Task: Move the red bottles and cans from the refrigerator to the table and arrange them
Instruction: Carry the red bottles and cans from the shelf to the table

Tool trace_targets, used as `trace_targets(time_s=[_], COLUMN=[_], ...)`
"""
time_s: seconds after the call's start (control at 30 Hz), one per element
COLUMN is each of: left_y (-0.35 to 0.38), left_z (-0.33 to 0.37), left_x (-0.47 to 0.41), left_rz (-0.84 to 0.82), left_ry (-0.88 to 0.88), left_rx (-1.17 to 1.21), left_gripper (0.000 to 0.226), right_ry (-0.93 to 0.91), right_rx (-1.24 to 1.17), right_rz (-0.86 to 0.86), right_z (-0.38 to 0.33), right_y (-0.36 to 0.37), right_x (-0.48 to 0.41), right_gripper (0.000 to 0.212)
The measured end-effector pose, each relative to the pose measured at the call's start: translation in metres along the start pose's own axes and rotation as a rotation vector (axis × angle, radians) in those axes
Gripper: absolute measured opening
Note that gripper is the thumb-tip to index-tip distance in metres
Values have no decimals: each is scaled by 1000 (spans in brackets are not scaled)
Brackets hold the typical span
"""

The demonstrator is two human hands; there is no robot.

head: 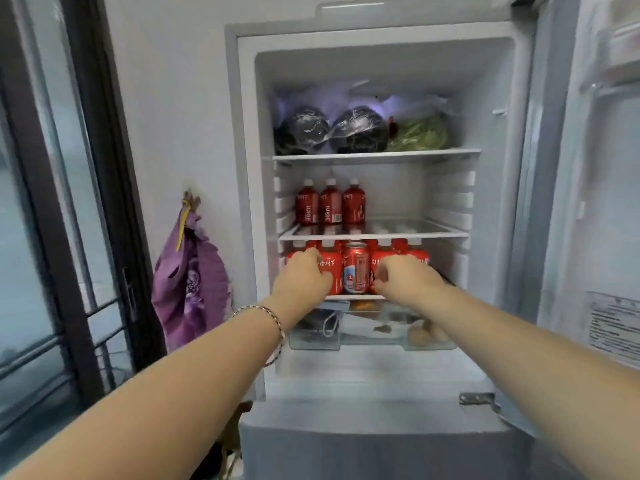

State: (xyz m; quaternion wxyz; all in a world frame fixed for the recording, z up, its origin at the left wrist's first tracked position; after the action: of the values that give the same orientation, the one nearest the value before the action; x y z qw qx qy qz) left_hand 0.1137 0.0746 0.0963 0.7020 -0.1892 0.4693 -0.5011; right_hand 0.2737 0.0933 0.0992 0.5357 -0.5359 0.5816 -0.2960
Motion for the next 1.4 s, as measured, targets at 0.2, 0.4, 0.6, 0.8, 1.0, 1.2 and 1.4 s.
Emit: trace_targets(time_s=[0.2, 0.4, 0.6, 0.8, 1.0, 1.2, 1.4], left_y=[18, 56, 79, 97, 115, 111, 97], left_z=[-17, -42, -51, -66, -80, -84, -76], left_x=[-106, -200, -303, -375, -415, -415, -387], left_rz=[78, 76, -51, 32, 39, -5, -128], left_ry=[60, -42, -296, -217, -242, -218, -22], left_rx=[86, 94, -22, -76, -166, -193, 125], left_gripper=[39, 46, 92, 96, 118, 111, 56], right_ry=[22, -11, -45, -148, -146, -133, -190], right_rx=[-133, -68, -66, -196, -368, -429, -416], right_rz=[169, 122, -63, 76, 73, 47, 21], right_z=[9, 33, 27, 20, 32, 40, 42], right_y=[-5, 22, 44, 52, 62, 64, 54], right_x=[-105, -222, -347, -397, -424, -432, -408], right_gripper=[25, 36, 65, 68, 68, 61, 68])
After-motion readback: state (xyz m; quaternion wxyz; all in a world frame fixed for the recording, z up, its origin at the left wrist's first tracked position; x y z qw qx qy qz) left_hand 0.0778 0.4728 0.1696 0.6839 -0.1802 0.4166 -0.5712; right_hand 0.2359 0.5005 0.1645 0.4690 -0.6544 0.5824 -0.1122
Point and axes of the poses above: each hand's wrist, its own x-axis away from the middle knuckle, its own y-axis out of the palm, z = x × y, the point moved 5 cm from there along -x, towards the middle knuckle, and after that the axes turned 5 degrees about y, right-handed, at the moved point
